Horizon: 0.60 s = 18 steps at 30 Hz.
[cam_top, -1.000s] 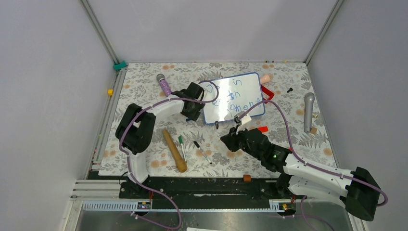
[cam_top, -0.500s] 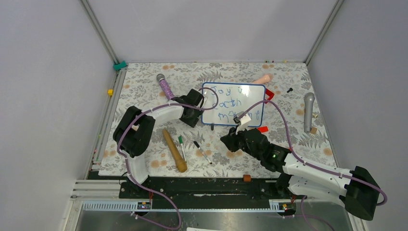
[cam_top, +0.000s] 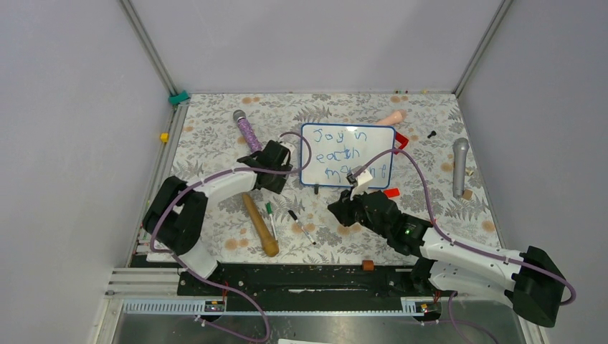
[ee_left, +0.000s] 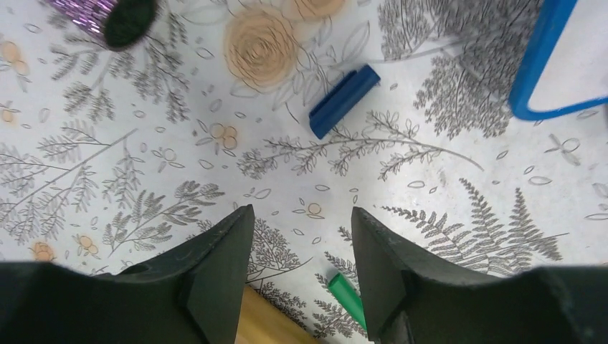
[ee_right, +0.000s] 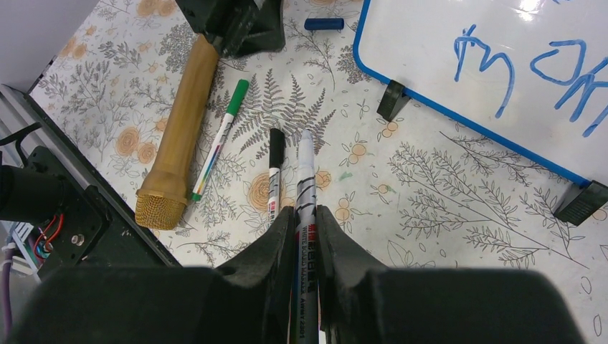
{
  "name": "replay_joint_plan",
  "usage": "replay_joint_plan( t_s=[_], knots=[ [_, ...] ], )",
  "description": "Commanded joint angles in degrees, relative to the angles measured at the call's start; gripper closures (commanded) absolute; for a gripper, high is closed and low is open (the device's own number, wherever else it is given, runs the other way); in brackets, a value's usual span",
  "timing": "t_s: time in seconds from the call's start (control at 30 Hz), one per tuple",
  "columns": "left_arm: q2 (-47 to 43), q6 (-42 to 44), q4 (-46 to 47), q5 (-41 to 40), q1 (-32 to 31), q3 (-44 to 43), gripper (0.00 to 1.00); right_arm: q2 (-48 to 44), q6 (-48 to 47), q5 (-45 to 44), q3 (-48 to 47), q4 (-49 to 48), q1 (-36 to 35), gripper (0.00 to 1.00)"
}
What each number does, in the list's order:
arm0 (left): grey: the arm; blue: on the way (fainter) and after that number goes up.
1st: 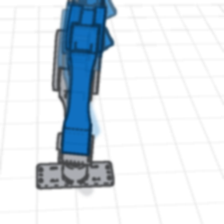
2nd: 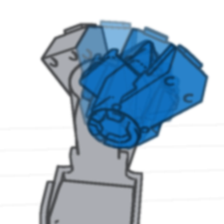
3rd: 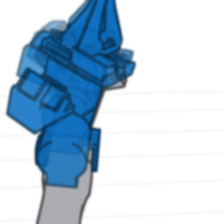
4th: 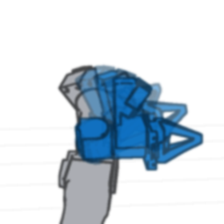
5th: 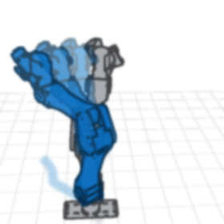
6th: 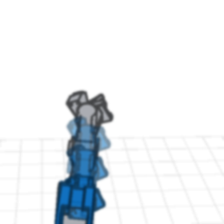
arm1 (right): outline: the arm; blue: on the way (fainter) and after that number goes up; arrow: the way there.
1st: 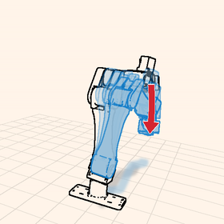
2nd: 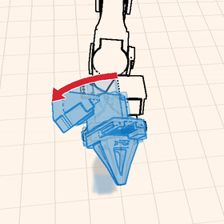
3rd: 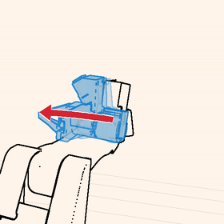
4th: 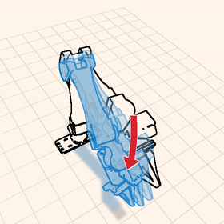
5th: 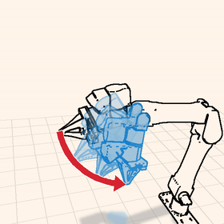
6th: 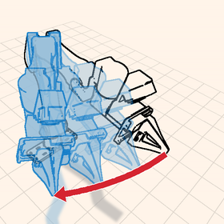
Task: Write a sentence on the whiteboard
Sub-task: Pick up the pen cap from the whiteboard marker.
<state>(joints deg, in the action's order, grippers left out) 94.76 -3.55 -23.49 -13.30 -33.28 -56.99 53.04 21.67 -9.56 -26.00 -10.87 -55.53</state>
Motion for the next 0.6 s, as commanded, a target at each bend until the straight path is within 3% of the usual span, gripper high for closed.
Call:
replay_joint_plan(
  t_s=[0.0, 0.27, 0.57],
  knots=[
    [-2.69, -1.56, 5.5, -1.32, 0.91, -0.45, 0.49, 0.65, 0.09, 0.6, -2.39, -0.2, -0.41, 1.0],
    [3.56, -3.31, 1.86, 3.8, 4.8, -6.88, 0.51, 0.91, 0.22, 0.52, -2.58, -0.02, -0.46, 1.0],
    [7.5, -0.57, -0.01, 9.31, 4.8, -10.61, 0.45, 2.18, 0.15, 0.77, -3.53, 0.61, -0.46, 1.0]
  ],
)
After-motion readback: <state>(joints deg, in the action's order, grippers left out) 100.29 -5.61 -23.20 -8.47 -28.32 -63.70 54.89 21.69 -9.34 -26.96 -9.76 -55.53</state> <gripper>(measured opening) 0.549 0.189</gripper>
